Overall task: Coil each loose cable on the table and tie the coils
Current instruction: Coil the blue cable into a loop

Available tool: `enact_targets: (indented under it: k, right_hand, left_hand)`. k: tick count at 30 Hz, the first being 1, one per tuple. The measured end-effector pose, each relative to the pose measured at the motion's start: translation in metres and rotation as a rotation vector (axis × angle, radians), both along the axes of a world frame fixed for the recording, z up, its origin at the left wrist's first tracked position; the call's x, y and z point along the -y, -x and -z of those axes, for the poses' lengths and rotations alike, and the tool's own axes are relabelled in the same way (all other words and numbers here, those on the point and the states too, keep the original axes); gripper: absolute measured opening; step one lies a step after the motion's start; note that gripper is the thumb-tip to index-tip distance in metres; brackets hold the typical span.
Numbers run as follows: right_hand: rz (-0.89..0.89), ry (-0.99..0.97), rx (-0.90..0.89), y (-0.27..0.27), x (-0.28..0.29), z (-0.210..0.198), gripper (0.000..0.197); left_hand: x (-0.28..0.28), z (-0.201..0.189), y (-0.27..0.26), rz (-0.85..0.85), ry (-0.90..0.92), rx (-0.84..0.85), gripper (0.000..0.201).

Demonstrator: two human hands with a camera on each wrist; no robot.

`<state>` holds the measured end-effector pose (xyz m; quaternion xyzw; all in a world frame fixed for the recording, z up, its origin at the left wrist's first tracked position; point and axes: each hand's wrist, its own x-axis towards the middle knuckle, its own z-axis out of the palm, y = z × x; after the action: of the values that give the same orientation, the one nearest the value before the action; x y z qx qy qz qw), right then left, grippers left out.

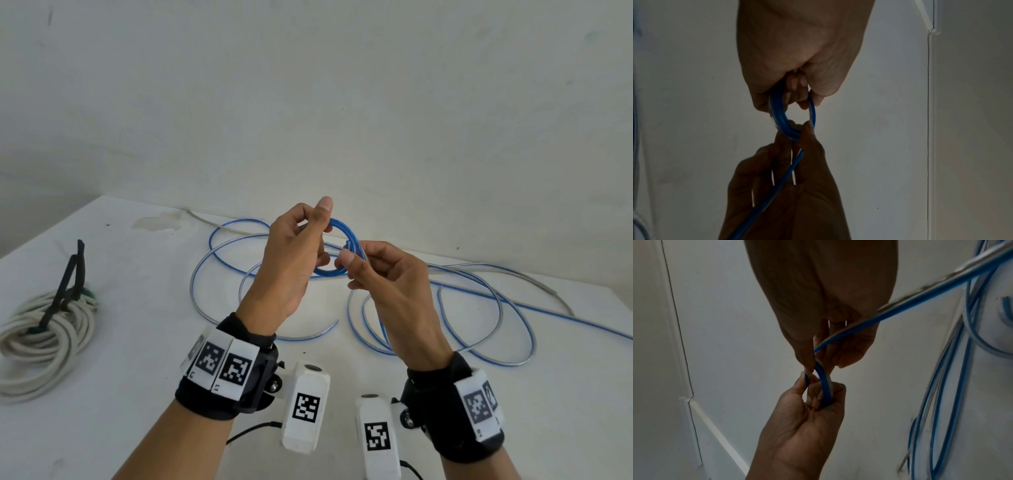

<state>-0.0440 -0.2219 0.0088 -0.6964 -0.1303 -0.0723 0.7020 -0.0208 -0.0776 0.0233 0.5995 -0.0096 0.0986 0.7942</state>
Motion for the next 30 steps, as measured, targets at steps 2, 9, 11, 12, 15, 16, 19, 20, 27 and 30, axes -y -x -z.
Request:
enact_targets:
  k: [2, 9, 11, 12, 15, 16, 19, 20, 27, 30]
  right_hand:
    - [-0.006, 0.053, 0.014, 0.0, 0.0, -0.002, 0.014]
    - [-0.017, 0.128, -0.014, -0.001, 0.005, -0.005, 0.013]
    - [0.024, 0.118, 0.015, -0.001, 0.003, -0.005, 0.01]
    - [0.054, 0.105, 0.034, -0.001, 0.002, -0.005, 0.01]
    - [0.144, 0.038, 0.095, -0.001, 0.002, -0.006, 0.021]
    - [0.164, 0.018, 0.112, -0.002, 0.003, -0.007, 0.027]
    - [0.17, 0.003, 0.148, -0.001, 0.007, -0.011, 0.023]
    - [0.167, 0.003, 0.148, -0.001, 0.008, -0.011, 0.019]
    - [0.159, -0.064, 0.126, -0.006, 0.023, -0.015, 0.013]
    - [0.162, -0.038, 0.119, -0.005, 0.024, -0.015, 0.012]
  left_hand:
    - [-0.001, 0.0, -0.001, 0.002, -0.001, 0.005, 0.036]
    - [-0.003, 0.0, -0.001, 0.059, 0.034, 0.007, 0.037]
    - [-0.002, 0.0, 0.0, 0.06, 0.052, 0.012, 0.036]
    - [-0.001, 0.0, 0.001, 0.055, 0.057, 0.016, 0.036]
    - [-0.002, -0.002, 0.001, 0.057, 0.037, 0.03, 0.034]
    - [-0.003, -0.002, 0.001, 0.076, 0.023, 0.027, 0.034]
    - [-0.009, -0.005, 0.001, 0.158, -0.023, 0.0, 0.035]
    - [-0.011, -0.005, 0.0, 0.188, -0.03, -0.006, 0.035]
    - [-0.038, -0.006, 0.005, 0.324, -0.171, 0.042, 0.014]
    - [-0.036, -0.006, 0.006, 0.284, -0.169, 0.043, 0.015]
